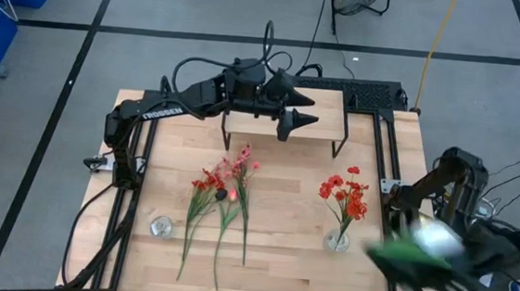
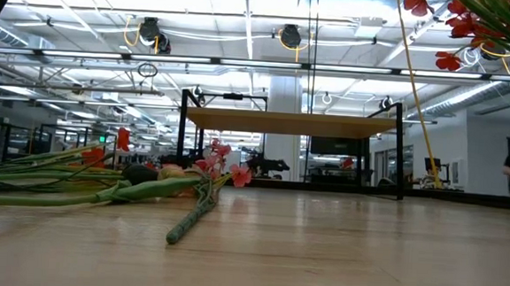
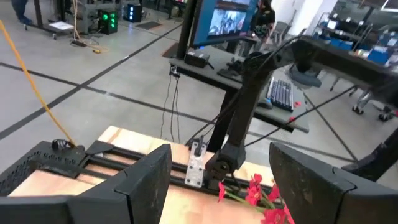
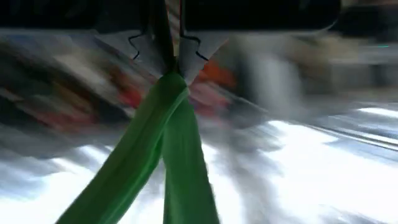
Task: Pick and place flowers into a vace then onto a shelf
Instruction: Put the white flower into the right transparent vase
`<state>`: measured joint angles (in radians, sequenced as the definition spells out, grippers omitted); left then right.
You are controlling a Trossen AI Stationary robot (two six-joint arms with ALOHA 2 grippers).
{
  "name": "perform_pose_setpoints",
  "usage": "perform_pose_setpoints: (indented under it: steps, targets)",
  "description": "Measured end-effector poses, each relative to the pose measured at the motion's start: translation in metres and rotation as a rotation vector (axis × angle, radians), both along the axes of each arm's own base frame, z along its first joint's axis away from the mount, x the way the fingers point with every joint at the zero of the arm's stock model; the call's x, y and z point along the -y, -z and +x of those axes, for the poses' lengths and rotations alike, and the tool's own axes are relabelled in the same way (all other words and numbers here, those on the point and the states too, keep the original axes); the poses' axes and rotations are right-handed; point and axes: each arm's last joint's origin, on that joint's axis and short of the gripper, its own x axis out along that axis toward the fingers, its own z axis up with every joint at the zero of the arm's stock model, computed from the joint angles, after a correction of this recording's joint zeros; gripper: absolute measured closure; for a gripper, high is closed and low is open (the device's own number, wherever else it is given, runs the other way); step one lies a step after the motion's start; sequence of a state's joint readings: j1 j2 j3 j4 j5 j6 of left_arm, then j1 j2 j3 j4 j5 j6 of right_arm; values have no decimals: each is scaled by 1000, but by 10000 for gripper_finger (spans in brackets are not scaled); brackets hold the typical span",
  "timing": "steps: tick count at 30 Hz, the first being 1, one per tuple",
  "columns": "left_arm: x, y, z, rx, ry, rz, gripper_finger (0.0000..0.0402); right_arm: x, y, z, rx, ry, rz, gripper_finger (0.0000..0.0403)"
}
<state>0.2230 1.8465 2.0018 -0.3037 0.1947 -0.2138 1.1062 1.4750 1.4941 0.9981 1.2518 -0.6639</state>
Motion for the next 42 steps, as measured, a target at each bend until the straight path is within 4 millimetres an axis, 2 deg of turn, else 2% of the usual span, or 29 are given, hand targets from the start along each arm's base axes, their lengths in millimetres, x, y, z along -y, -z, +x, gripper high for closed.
perform_pose_setpoints:
  steps: [2,6,10,14,18,26,31,34,38,42]
  targets:
    - [1,2,0,-20,18,-5,128,-5,8,15,-166,162,65,403]
    - [2,4,-1,-43,42,-10,128,-26,34,40,-243,259,72,403]
    - [1,4,-1,-43,42,-6,128,-21,47,72,-239,348,92,403]
    - [0,4,-1,-38,16,33,128,-19,68,98,-323,433,-67,403]
    - [-2,3,-1,-42,-61,58,128,-8,61,101,-319,457,-52,403]
    - [-2,3,-1,-42,-80,60,128,-9,66,102,-319,457,-54,403]
    - [-2,3,-1,-42,-81,60,128,0,85,106,-346,487,-97,403]
    - [-2,3,-1,-42,-81,60,128,15,94,104,-299,502,-5,403]
    - [-2,3,-1,-41,-81,59,128,21,125,110,-271,522,49,403]
    - [-2,3,-1,-41,-82,59,128,20,129,105,-230,498,117,403]
